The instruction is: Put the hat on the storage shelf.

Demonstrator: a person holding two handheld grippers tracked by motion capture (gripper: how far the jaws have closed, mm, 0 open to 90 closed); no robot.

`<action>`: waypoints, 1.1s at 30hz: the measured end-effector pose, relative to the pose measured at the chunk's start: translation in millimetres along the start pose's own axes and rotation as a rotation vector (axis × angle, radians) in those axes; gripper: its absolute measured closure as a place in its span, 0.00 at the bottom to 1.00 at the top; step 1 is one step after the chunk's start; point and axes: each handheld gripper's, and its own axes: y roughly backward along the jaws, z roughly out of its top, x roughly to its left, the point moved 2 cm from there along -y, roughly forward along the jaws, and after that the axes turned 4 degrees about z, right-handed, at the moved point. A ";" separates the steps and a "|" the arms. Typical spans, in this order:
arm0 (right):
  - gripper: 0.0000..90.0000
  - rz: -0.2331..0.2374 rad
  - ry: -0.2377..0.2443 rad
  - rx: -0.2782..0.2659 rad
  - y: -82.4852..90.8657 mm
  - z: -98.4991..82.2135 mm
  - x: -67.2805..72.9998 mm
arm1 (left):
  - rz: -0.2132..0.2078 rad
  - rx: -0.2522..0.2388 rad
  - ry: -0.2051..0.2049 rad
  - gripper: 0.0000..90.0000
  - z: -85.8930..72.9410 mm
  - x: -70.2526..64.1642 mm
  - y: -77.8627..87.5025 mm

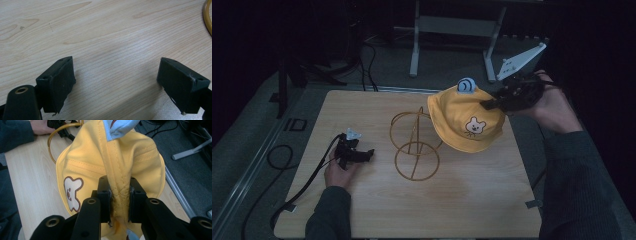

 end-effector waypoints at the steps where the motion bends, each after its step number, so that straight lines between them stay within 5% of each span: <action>1: 0.84 0.000 0.001 -0.001 0.0 0.9 0.3 | 0.000 0.000 0.000 0.16 0.0 0.0 0.0; 33: 0.84 0.016 0.064 -0.001 -6.3 35.5 11.6 | -0.001 0.000 -0.001 0.16 0.0 0.1 0.0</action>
